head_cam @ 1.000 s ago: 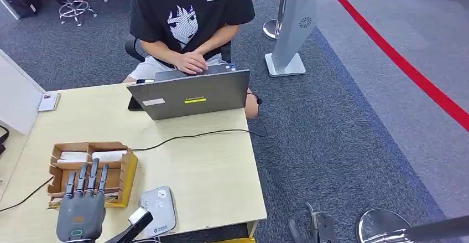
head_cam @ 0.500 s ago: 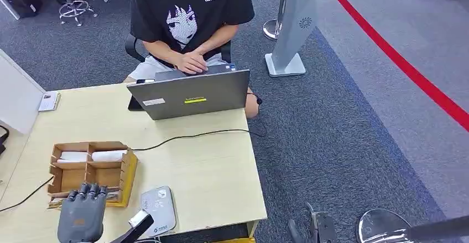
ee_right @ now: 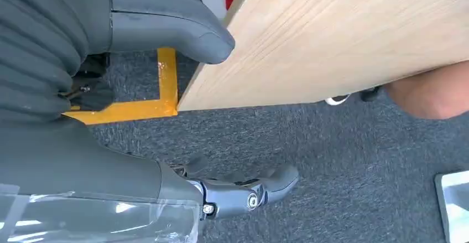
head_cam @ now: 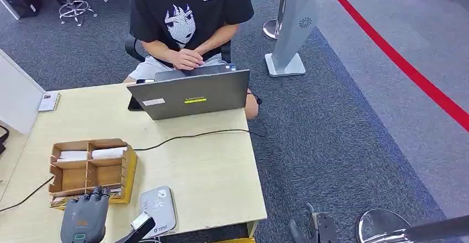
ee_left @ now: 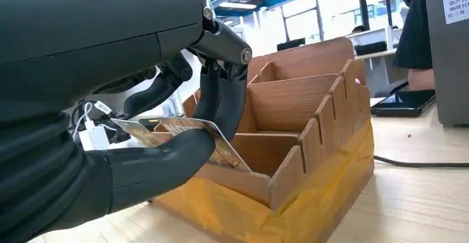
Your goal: Pass the card to the sensor for recognition and then transmit it.
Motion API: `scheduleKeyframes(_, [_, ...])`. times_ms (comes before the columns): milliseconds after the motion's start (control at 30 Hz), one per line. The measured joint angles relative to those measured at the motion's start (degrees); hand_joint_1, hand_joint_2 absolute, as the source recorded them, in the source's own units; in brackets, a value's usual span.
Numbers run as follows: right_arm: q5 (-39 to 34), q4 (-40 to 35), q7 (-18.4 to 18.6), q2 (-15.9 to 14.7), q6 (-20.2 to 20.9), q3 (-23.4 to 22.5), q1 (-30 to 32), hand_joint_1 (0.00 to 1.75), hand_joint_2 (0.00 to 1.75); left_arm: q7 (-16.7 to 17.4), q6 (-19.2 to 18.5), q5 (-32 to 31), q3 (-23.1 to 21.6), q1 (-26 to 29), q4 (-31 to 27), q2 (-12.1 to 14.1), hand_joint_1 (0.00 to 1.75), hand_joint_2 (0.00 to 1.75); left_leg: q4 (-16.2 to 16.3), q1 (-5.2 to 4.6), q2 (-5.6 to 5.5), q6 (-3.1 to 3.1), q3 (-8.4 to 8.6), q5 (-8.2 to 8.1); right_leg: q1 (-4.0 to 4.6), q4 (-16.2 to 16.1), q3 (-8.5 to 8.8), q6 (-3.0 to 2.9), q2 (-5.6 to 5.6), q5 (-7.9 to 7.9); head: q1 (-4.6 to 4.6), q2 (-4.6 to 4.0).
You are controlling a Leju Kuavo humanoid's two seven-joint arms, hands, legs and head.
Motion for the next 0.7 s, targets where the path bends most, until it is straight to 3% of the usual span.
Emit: scheduleKeyframes(700, [0.0,0.3,0.0,0.0,0.0,-0.1,0.0,0.00,1.75,0.0,0.0,0.0,0.0,0.0,0.3,0.2,1.75,1.75,0.0,0.00,0.00,0.00,0.01,0.00,0.00,0.0,0.00,0.00,0.00,0.00,0.00,0.00])
